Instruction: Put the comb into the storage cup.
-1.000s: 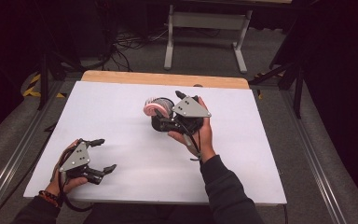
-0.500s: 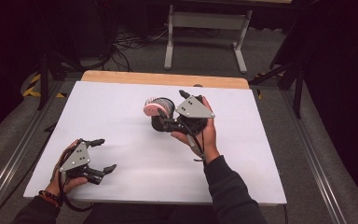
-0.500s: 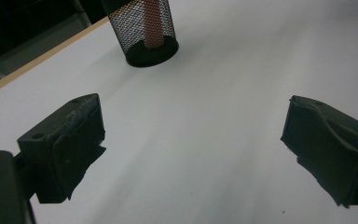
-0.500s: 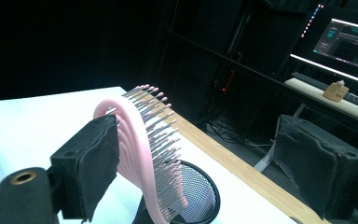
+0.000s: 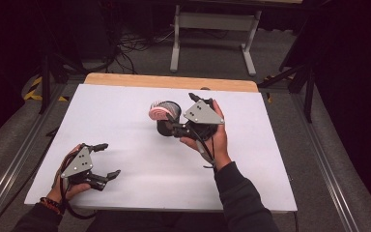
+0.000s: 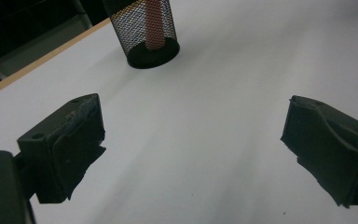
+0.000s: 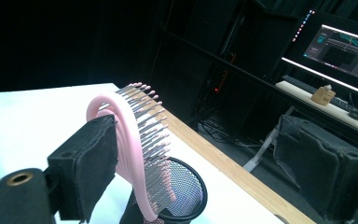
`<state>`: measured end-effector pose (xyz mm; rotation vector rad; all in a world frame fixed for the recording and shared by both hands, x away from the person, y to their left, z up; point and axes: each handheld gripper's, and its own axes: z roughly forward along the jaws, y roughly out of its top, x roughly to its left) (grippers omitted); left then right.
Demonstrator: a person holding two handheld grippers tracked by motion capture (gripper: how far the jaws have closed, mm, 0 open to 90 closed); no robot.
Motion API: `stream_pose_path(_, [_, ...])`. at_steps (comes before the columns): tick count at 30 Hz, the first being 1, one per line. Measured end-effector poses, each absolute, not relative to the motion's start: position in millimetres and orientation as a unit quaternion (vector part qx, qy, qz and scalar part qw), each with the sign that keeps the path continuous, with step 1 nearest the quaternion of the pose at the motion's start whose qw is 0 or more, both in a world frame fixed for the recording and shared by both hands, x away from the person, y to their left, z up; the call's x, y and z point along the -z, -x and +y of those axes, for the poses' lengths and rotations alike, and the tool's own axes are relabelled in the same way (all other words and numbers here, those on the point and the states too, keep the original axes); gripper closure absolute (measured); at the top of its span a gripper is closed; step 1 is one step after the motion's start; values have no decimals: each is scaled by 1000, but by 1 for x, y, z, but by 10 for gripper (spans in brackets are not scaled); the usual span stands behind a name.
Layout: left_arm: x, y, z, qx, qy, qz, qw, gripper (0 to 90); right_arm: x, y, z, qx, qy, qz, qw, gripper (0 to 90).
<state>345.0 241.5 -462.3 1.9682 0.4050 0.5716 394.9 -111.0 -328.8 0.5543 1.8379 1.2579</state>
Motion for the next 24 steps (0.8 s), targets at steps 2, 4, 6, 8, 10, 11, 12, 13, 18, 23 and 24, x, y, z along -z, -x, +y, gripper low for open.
stream_pose_path(2, [463,-345,241,-236,-815,168,502,65,328,-394,-112,-498,-220,730,412,139])
stream_pose_path(4, [463,-345,241,-235,-815,168,502,64,328,-393,-112,-496,-219,731,414,138])
stream_pose_path(6, [463,-345,241,-234,-816,168,502,65,328,-392,-113,-496,-217,732,414,137])
stream_pose_path(8, [463,-345,240,-234,-816,168,501,64,327,-391,-113,-493,-216,734,414,137])
stream_pose_path(10, [463,-345,240,-233,-816,168,502,65,327,-391,-113,-492,-215,735,415,136])
stream_pose_path(11, [463,-345,240,-234,-816,168,502,65,327,-390,-114,-492,-215,735,414,137])
stream_pose_path(12, [463,-345,240,-233,-816,168,502,65,327,-389,-114,-493,-215,734,413,138])
stream_pose_path(13, [463,-345,240,-233,-815,168,502,65,327,-389,-115,-496,-215,733,413,139])
stream_pose_path(18, [463,-345,240,-233,-815,168,503,65,326,-386,-117,-499,-213,731,415,139])
stream_pose_path(23, [463,-345,240,-233,-816,167,502,65,327,-383,-119,-494,-212,734,415,139])
stream_pose_path(24, [463,-345,240,-233,-816,168,502,65,327,-383,-119,-494,-212,733,416,138])
